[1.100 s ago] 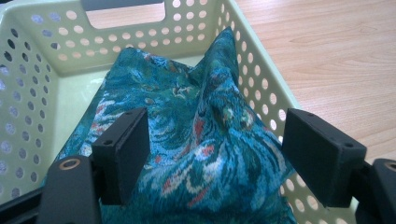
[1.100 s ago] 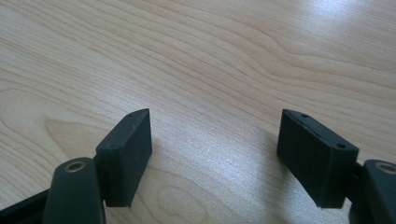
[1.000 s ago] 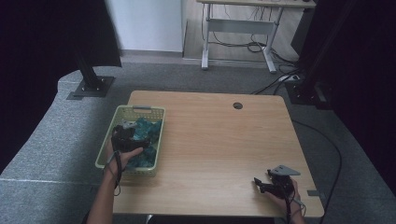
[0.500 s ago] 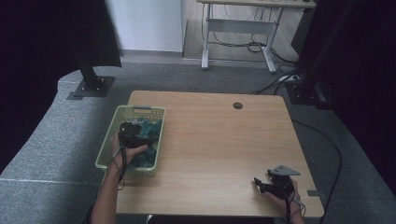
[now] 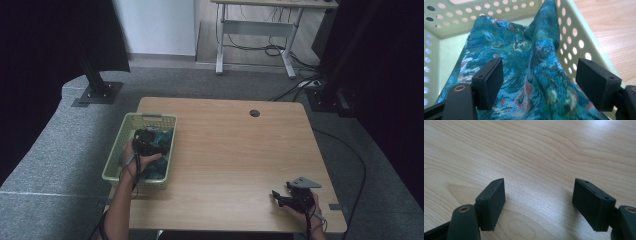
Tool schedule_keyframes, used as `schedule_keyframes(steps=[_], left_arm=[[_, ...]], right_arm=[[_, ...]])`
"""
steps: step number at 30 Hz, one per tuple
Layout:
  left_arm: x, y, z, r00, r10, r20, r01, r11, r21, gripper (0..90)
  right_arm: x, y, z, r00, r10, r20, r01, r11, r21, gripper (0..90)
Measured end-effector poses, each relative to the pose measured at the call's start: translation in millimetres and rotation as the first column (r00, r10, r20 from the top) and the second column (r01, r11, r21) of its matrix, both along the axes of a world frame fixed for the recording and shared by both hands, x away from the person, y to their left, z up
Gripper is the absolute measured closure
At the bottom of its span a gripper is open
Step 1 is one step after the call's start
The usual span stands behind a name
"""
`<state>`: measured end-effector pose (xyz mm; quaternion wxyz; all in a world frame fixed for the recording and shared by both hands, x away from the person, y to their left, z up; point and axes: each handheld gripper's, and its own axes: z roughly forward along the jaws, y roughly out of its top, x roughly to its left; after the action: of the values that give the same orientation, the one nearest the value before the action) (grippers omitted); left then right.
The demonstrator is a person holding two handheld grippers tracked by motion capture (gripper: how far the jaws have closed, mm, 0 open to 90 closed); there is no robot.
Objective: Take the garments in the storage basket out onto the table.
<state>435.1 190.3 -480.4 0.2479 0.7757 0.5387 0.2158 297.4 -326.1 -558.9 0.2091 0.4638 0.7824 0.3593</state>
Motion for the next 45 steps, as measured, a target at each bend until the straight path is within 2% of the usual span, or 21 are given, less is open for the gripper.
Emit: schedule_keyframes(steps=[4,8,12,15,17,20,26,28,31,35,40,45], left_arm=[[3.9,0.7,-7.8,0.9996,0.014,-0.024,-0.014,0.9999,0.002,21.3],[5.1,2.1,-11.4,0.9993,0.023,-0.029,-0.023,0.9997,-0.007,20.8],[5.6,1.9,-13.4,0.9988,0.041,-0.026,-0.040,0.9992,0.005,19.5],[6.6,2.3,-19.2,0.9982,0.041,-0.043,-0.041,0.9991,0.010,18.5],[7.8,2.2,-25.1,0.9966,0.045,-0.068,-0.044,0.9987,0.026,17.6],[10.2,-0.3,-29.7,0.9933,0.057,-0.101,-0.048,0.9949,0.089,16.9],[12.8,-2.2,-34.3,0.9904,0.067,-0.121,-0.052,0.9915,0.119,17.2],[14.0,-3.2,-38.7,0.9874,0.069,-0.143,-0.047,0.9872,0.152,17.0],[15.4,-1.8,-40.0,0.9858,0.076,-0.150,-0.056,0.9889,0.138,16.0],[15.9,3.1,-42.3,0.9864,0.071,-0.148,-0.058,0.9943,0.089,15.4],[16.1,4.4,-44.1,0.9875,0.077,-0.137,-0.070,0.9960,0.056,16.3],[14.9,5.5,-44.2,0.9901,0.080,-0.115,-0.076,0.9965,0.035,22.7]], right_arm=[[0.0,-0.1,0.1,1.0000,0.000,-0.001,0.000,1.0000,-0.001,25.3],[0.0,0.0,0.0,1.0000,0.000,0.000,0.000,1.0000,0.000,25.3],[0.0,0.0,0.0,1.0000,0.000,0.000,0.000,1.0000,0.000,25.3],[0.0,0.0,0.0,1.0000,0.000,0.000,0.000,1.0000,0.000,25.3],[-0.1,0.2,0.0,1.0000,-0.001,0.000,0.001,1.0000,0.000,25.3],[-0.1,0.2,0.0,1.0000,-0.001,0.000,0.001,1.0000,0.000,25.3],[-0.1,0.2,0.0,1.0000,0.000,0.000,0.000,1.0000,0.000,25.2],[-0.1,0.2,0.0,1.0000,0.000,0.000,0.000,1.0000,0.000,25.3],[-0.2,0.2,0.1,1.0000,0.001,0.000,-0.001,1.0000,-0.001,25.3],[-0.2,0.3,0.1,1.0000,0.001,0.000,-0.001,1.0000,-0.001,25.2],[-0.2,0.4,0.0,1.0000,0.002,0.000,-0.002,1.0000,-0.001,25.2],[-0.4,0.5,0.0,1.0000,0.003,0.000,-0.003,1.0000,-0.001,25.3]])
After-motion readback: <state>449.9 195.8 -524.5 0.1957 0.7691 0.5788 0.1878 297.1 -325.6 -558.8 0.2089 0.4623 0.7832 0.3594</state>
